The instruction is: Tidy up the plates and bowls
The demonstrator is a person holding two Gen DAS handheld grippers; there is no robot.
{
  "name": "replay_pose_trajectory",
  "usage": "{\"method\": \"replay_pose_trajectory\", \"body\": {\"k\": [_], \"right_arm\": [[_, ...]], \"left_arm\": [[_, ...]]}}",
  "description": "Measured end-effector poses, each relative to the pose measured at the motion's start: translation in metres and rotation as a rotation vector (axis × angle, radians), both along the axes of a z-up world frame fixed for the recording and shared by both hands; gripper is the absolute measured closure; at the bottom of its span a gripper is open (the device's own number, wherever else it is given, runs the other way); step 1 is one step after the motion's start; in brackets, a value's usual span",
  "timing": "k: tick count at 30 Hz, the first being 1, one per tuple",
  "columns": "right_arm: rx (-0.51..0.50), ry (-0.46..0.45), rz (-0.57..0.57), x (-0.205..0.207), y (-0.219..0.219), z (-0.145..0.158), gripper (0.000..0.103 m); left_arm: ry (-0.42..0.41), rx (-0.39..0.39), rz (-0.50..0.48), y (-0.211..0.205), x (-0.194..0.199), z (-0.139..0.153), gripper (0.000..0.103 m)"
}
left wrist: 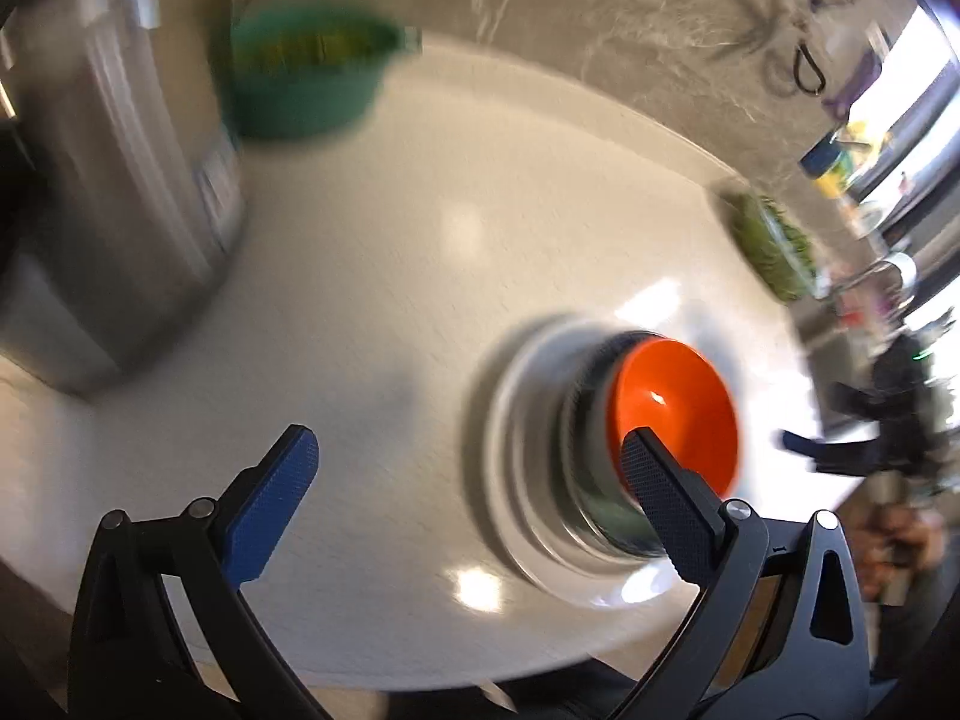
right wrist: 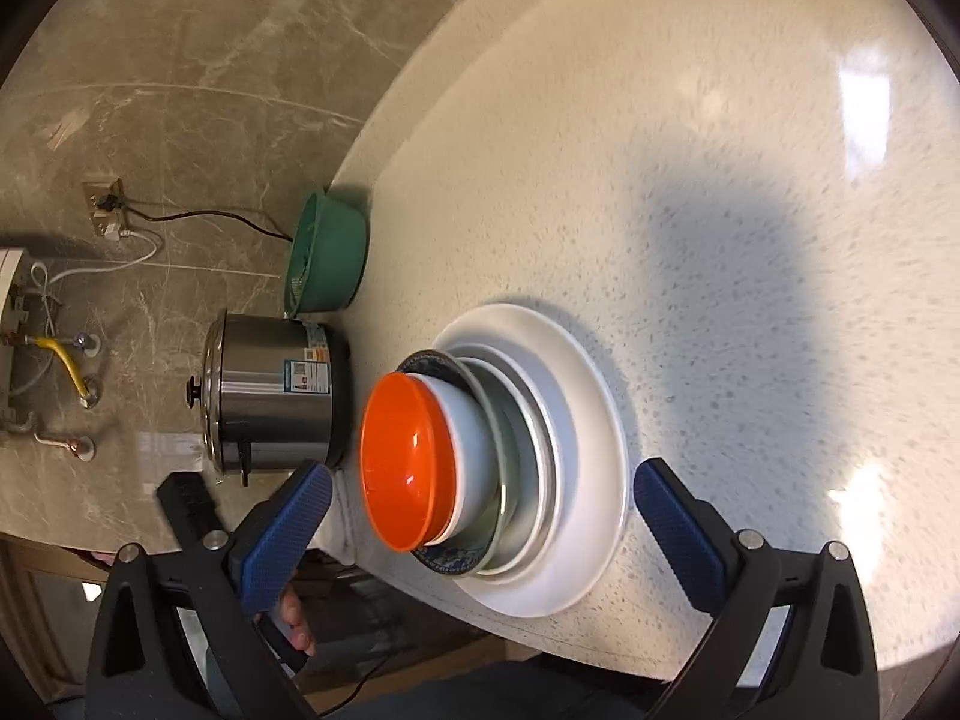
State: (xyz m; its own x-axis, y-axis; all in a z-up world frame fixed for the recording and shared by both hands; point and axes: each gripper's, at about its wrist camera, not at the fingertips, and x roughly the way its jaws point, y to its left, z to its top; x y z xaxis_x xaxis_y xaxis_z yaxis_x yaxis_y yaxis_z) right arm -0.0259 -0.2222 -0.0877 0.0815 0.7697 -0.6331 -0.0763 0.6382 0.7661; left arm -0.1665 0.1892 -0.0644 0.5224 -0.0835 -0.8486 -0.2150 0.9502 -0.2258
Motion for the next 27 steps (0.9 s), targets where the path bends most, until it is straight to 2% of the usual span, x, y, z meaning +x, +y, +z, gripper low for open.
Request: {"method": "replay_pose_trajectory", "body": {"k": [1, 2, 3, 6, 9, 14, 17, 21, 24, 27], "right_arm": [[-0.014, -0.018, 0.003, -0.003, 0.001, 0.004, 0.0], [-0.047, -0.047, 0.012, -0.007, 0.003, 0.01, 0.0], [-0.079, -0.071, 0.026, -0.01, 0.005, 0.014, 0.0], [-0.194, -0.163, 0.089, -0.022, 0.018, 0.026, 0.0], [-0.234, -0.236, 0.099, -0.033, 0.024, 0.038, 0.0], [-0.273, -0.348, 0.093, -0.051, 0.031, 0.062, 0.0], [-0.303, -0.396, 0.079, -0.061, 0.029, 0.075, 0.0], [-0.333, -0.447, 0.045, -0.073, 0.026, 0.089, 0.0], [-0.354, -0.467, 0.0, -0.079, 0.027, 0.096, 0.0], [-0.38, -0.473, -0.037, -0.086, 0.035, 0.1, 0.0]], "left_arm": [[-0.007, 0.088, 0.014, -0.014, 0.0, 0.007, 0.001], [-0.018, 0.116, 0.025, -0.023, -0.002, 0.011, 0.001], [-0.042, 0.112, 0.036, -0.029, -0.006, 0.016, 0.001], [-0.063, 0.074, 0.115, -0.046, -0.013, 0.027, 0.001], [-0.087, 0.018, 0.099, -0.071, -0.016, 0.04, 0.001], [-0.153, -0.081, 0.025, -0.099, -0.027, 0.059, 0.001], [-0.155, -0.111, -0.073, -0.114, -0.027, 0.066, 0.001], [-0.178, -0.209, -0.162, -0.123, -0.025, 0.072, 0.001], [-0.173, -0.113, -0.183, -0.124, -0.026, 0.078, 0.001], [-0.163, 0.1, -0.116, -0.12, -0.026, 0.085, 0.001]]}}
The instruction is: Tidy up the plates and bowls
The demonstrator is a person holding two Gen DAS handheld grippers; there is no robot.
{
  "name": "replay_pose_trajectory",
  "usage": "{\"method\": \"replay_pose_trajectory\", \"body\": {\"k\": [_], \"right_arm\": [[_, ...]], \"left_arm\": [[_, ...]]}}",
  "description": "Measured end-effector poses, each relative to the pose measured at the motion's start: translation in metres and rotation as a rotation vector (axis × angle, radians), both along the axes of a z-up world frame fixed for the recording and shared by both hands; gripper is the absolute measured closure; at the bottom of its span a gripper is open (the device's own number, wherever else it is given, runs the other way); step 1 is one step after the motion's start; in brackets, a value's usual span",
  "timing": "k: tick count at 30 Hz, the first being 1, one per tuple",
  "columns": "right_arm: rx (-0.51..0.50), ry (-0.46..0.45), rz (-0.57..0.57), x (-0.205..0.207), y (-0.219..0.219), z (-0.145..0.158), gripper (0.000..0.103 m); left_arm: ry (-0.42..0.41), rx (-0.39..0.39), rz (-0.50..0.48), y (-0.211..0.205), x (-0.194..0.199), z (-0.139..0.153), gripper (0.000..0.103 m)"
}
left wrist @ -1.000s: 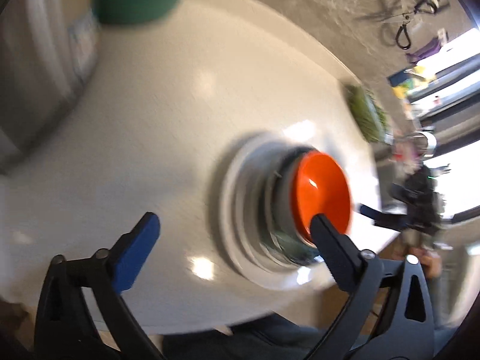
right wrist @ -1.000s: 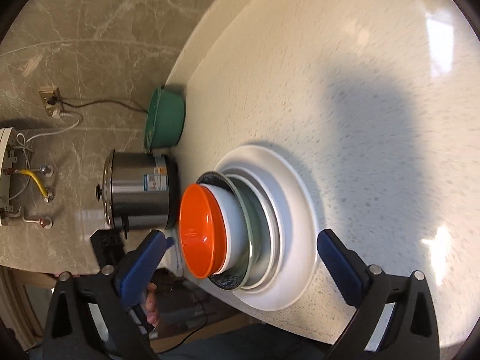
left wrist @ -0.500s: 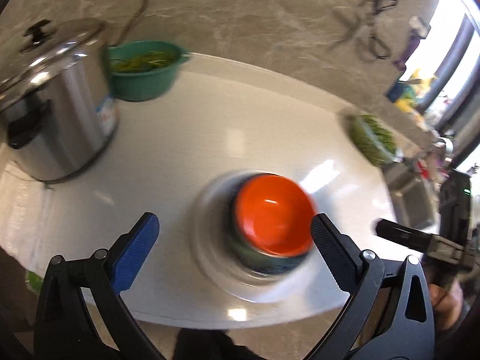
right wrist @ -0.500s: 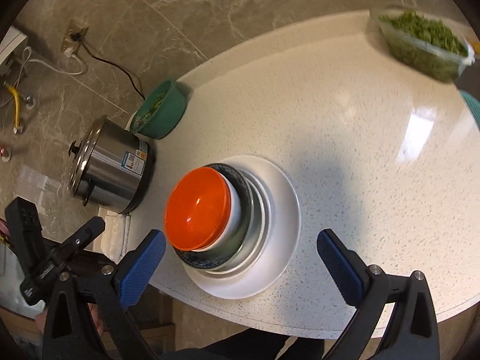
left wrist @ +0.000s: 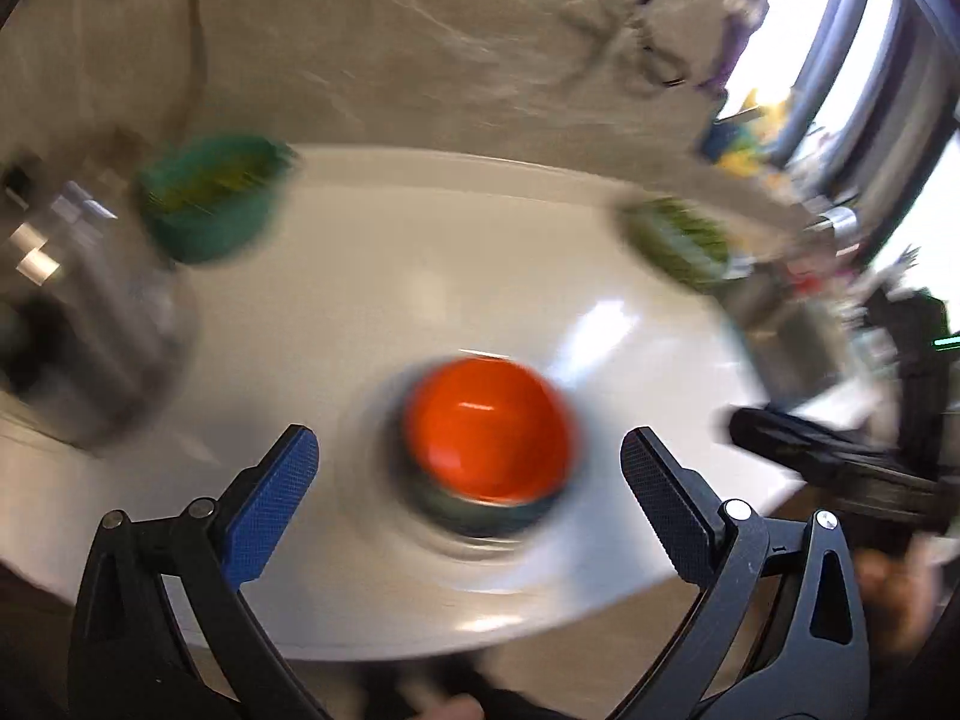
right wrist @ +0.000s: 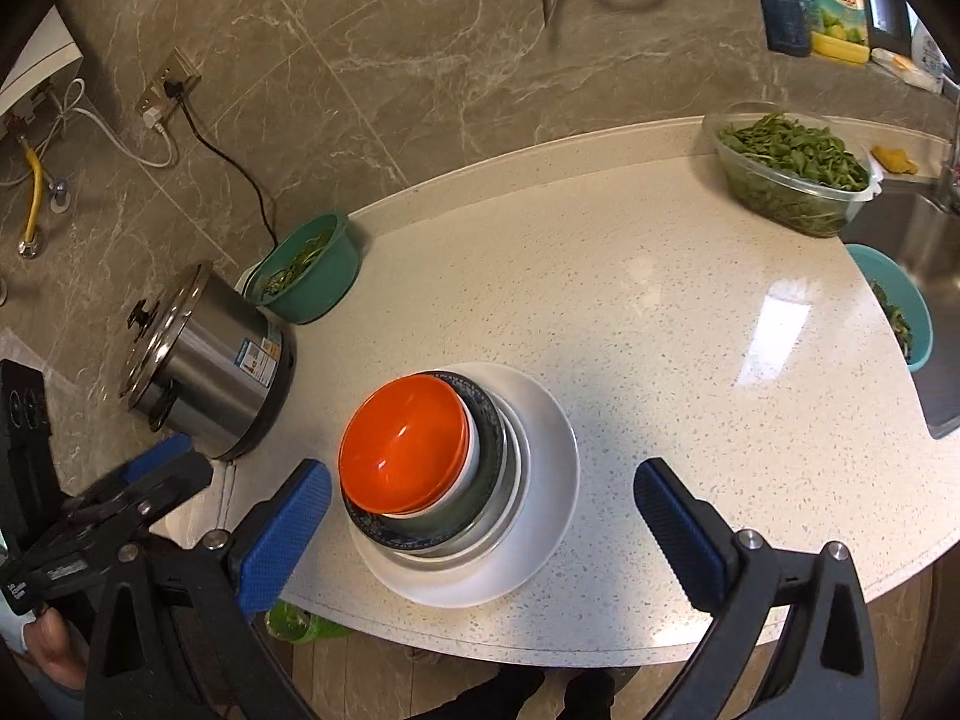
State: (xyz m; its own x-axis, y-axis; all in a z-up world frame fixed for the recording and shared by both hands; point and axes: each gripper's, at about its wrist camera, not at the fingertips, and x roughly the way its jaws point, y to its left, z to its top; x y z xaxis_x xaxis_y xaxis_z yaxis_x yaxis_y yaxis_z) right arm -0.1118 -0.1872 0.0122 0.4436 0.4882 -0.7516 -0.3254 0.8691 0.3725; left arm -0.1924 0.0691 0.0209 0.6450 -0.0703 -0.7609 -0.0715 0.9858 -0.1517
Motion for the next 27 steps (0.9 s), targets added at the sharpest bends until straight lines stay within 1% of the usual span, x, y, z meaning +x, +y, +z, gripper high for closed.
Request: {"method": "replay_pose_trajectory", "body": {"k": [1, 2, 4, 7, 12, 14, 17, 19, 21, 23, 26, 27], "right_arm": [[-0.016, -0.005, -0.007, -0.003, 0.004, 0.0, 0.0], [-0.03, -0.006, -0.016, -0.006, 0.007, 0.0, 0.0], [-0.05, -0.008, -0.045, -0.012, 0.014, 0.001, 0.0], [-0.065, -0.01, -0.092, -0.018, 0.017, 0.003, 0.0], [-0.093, -0.002, -0.167, -0.024, 0.016, 0.005, 0.0], [-0.109, 0.016, -0.2, -0.025, 0.016, 0.003, 0.0], [-0.127, 0.014, -0.222, -0.029, 0.018, 0.003, 0.0], [-0.137, 0.01, -0.23, -0.031, 0.019, 0.004, 0.0], [-0.143, 0.009, -0.234, -0.031, 0.02, 0.005, 0.0], [-0.154, 0.005, -0.238, -0.032, 0.022, 0.006, 0.0], [-0.165, 0.004, -0.239, -0.032, 0.024, 0.006, 0.0], [-0.165, 0.006, -0.238, -0.032, 0.025, 0.006, 0.0]], "left_arm": [[0.005, 0.04, 0.022, 0.0, 0.0, 0.001, 0.001], [0.019, 0.061, 0.039, 0.0, 0.003, 0.001, 0.001], [0.046, 0.038, 0.048, 0.003, 0.007, 0.0, 0.001], [0.036, -0.021, 0.013, 0.006, 0.011, -0.001, 0.001], [0.059, -0.038, 0.017, 0.021, 0.02, -0.006, 0.001], [0.071, -0.018, 0.016, 0.025, 0.02, -0.007, 0.001], [0.073, 0.036, 0.013, 0.024, 0.024, -0.008, 0.001], [0.079, 0.042, 0.007, 0.024, 0.025, -0.009, 0.001], [0.08, 0.024, 0.002, 0.025, 0.026, -0.01, 0.001], [0.079, 0.027, 0.001, 0.027, 0.027, -0.011, 0.001], [0.067, 0.078, 0.009, 0.023, 0.027, -0.008, 0.001], [0.063, 0.082, 0.009, 0.022, 0.027, -0.008, 0.001]]}}
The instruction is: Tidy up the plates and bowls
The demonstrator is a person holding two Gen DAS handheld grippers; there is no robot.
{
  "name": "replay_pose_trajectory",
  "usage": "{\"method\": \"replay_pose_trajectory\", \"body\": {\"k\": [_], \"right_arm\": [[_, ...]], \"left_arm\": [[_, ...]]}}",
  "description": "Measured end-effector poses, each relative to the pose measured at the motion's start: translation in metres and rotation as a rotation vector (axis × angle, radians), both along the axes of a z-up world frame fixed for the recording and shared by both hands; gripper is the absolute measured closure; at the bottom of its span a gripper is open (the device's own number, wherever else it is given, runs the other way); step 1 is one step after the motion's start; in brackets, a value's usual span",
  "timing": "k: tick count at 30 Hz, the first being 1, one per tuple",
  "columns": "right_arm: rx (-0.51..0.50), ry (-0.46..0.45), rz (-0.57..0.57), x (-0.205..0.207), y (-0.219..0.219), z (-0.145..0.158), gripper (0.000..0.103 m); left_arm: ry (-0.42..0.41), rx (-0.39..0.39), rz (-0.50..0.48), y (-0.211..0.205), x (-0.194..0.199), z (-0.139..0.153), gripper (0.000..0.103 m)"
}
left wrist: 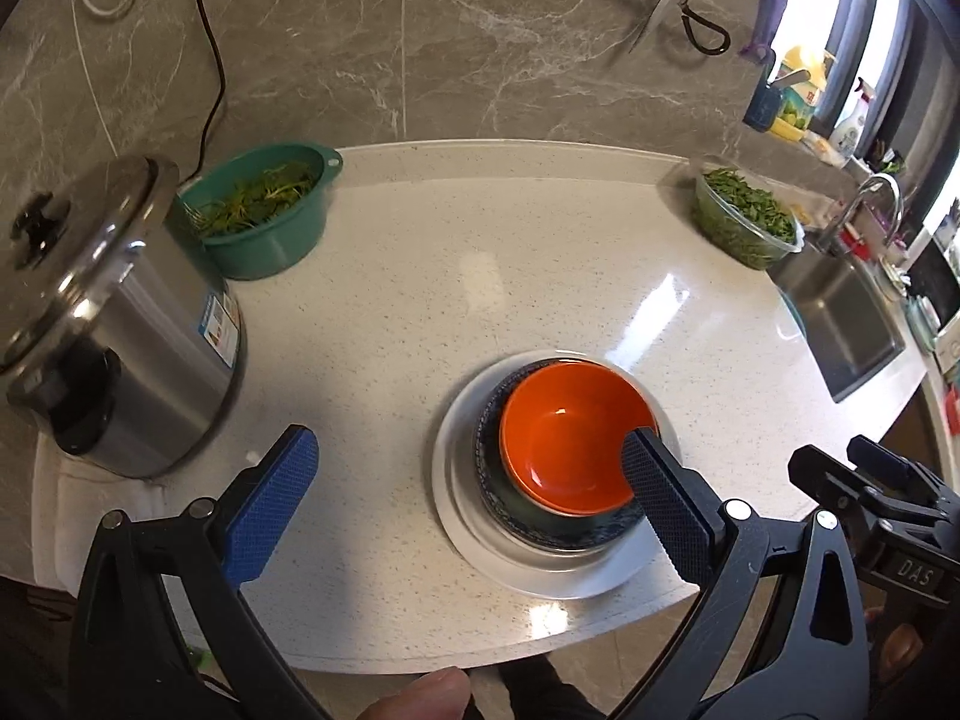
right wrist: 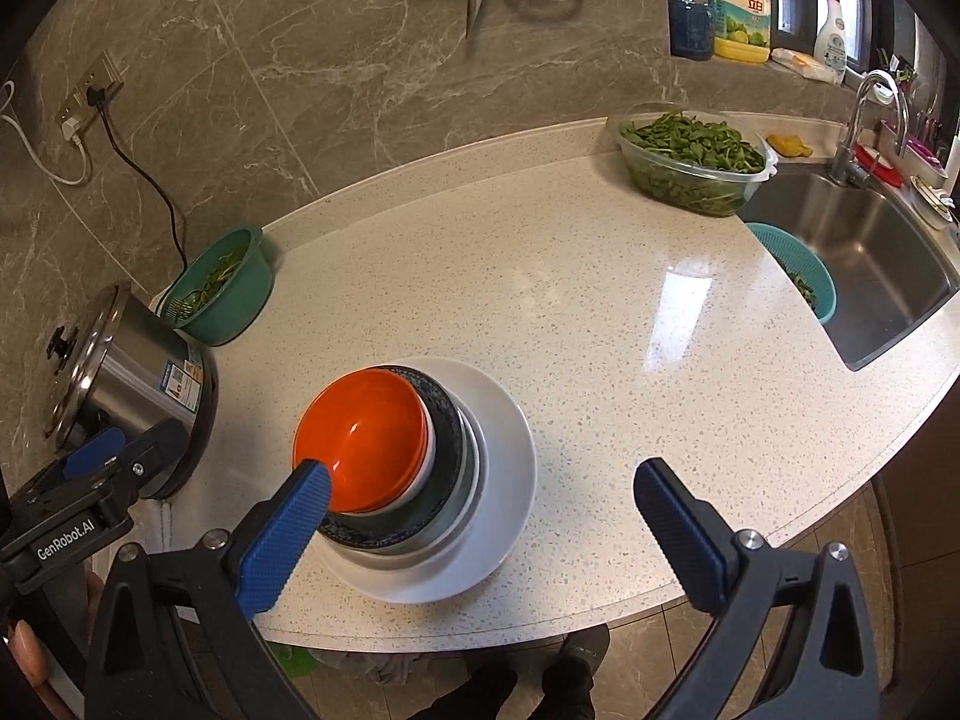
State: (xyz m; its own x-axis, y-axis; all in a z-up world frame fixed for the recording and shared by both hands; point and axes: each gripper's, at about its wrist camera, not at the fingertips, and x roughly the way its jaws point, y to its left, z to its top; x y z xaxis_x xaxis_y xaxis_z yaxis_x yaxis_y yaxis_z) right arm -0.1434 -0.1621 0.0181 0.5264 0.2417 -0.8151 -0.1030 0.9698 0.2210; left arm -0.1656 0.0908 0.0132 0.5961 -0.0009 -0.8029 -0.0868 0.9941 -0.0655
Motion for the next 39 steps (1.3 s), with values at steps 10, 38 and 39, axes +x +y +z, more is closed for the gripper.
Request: {"method": "replay_pose_trajectory", "body": {"k": [10, 38, 39], "right_arm": [[-0.006, 0.0, 0.004, -0.002, 0.006, 0.001, 0.0], [-0.031, 0.027, -0.015, 0.003, 0.0, -0.006, 0.0], [-0.032, 0.03, -0.014, 0.003, 0.0, -0.007, 0.0]], "left_arm": [[0.051, 0.106, 0.013, -0.013, 0.006, -0.005, 0.001], [0.033, 0.064, 0.002, -0.022, 0.014, -0.012, 0.001], [0.033, 0.063, 0.0, -0.021, 0.015, -0.011, 0.001]]}}
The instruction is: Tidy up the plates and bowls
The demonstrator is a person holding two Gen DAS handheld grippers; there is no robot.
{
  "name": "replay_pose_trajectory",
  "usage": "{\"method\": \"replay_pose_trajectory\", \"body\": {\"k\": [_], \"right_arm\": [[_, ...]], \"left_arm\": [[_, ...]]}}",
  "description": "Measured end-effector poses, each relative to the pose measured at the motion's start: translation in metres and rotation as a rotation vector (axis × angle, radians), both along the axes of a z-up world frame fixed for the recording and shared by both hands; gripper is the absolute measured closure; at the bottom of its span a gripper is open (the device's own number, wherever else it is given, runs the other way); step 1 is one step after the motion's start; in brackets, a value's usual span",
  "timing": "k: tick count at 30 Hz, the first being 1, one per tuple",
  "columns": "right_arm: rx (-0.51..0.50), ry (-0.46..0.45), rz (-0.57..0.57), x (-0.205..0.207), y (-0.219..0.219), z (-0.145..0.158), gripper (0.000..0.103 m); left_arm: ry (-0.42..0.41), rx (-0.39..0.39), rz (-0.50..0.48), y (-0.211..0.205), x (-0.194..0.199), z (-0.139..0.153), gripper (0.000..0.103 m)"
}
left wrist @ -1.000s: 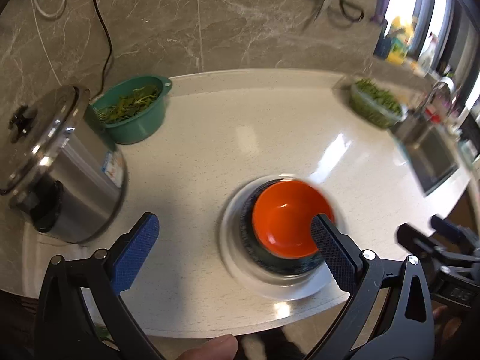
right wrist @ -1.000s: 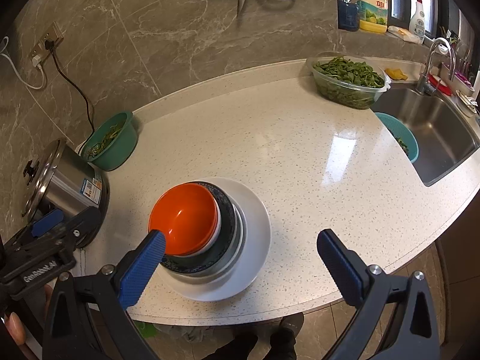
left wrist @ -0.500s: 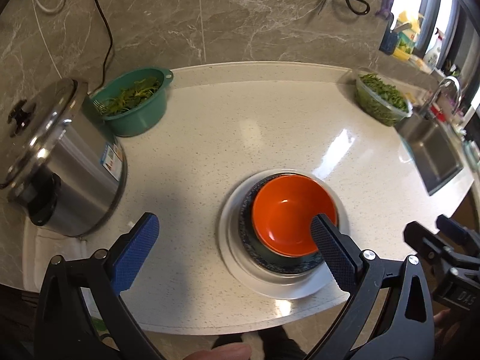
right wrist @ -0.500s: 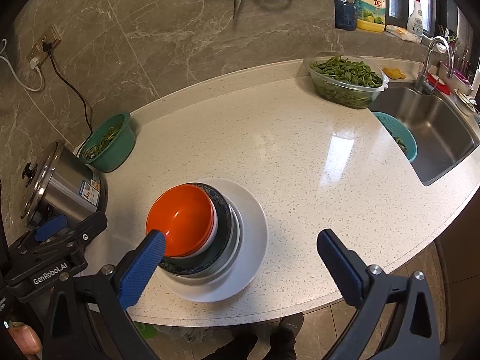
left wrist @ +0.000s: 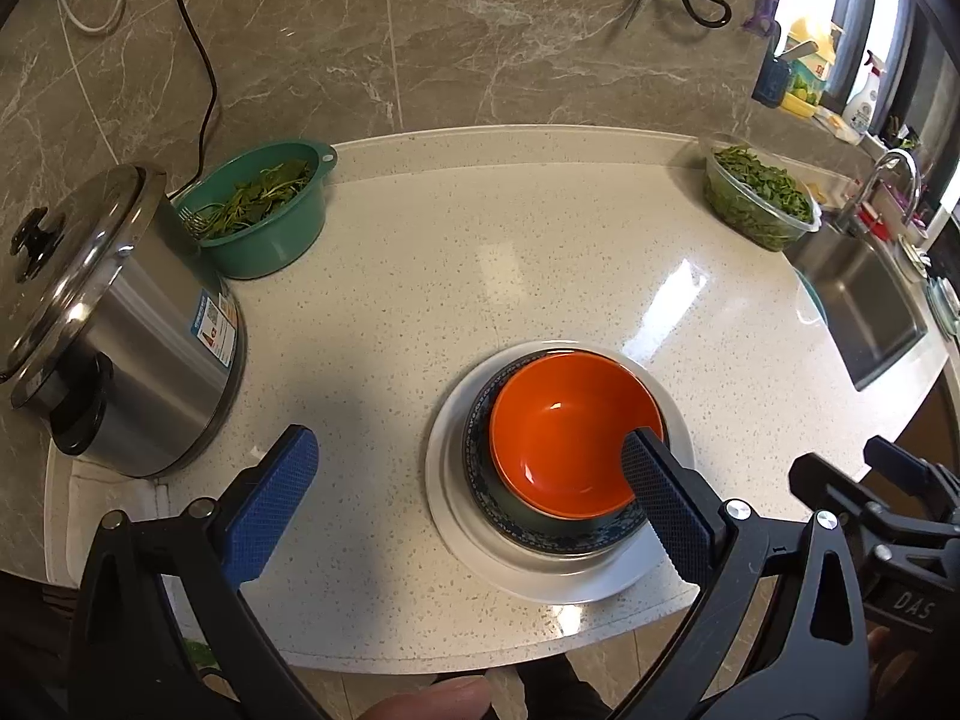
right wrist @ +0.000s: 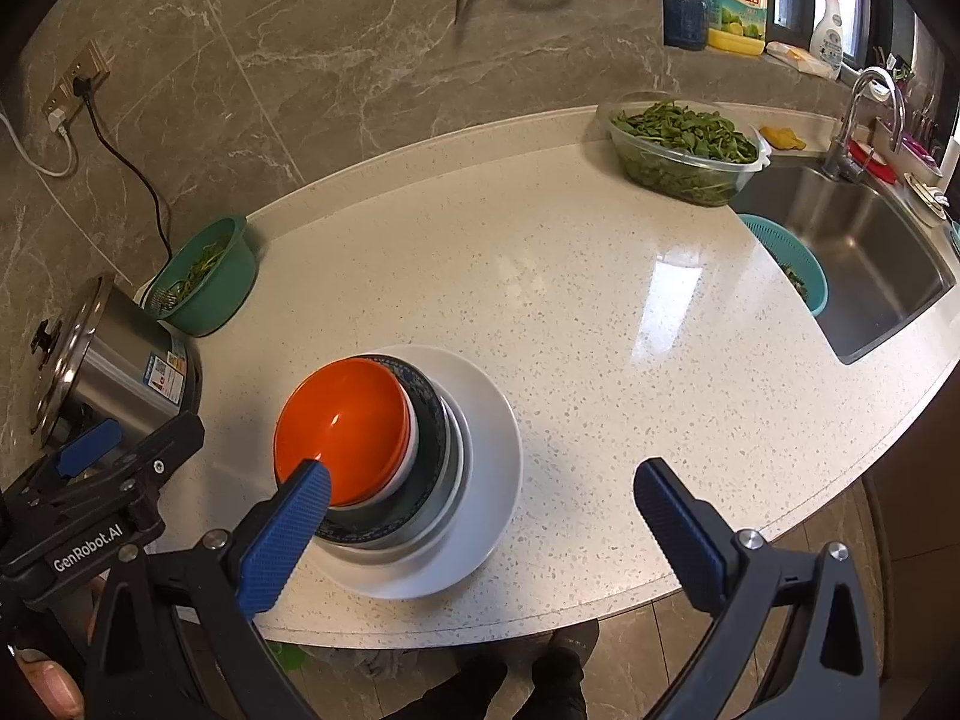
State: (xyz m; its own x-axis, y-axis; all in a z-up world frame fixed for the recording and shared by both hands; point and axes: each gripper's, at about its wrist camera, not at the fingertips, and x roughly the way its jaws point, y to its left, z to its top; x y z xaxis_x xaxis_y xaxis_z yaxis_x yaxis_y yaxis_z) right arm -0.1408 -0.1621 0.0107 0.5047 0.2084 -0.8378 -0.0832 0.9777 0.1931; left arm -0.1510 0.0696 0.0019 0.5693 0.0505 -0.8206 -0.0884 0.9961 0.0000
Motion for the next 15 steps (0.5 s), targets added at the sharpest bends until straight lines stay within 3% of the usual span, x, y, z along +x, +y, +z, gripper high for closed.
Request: {"method": "replay_pose_trajectory", "body": {"k": [15], "right_arm": [[-0.008, 0.021, 0.009, 0.0005, 0.0068, -0.0057, 0.0]], "left_arm": [[-0.004, 0.005, 0.007, 0.0024, 0.0029, 0.0012, 0.001]]}}
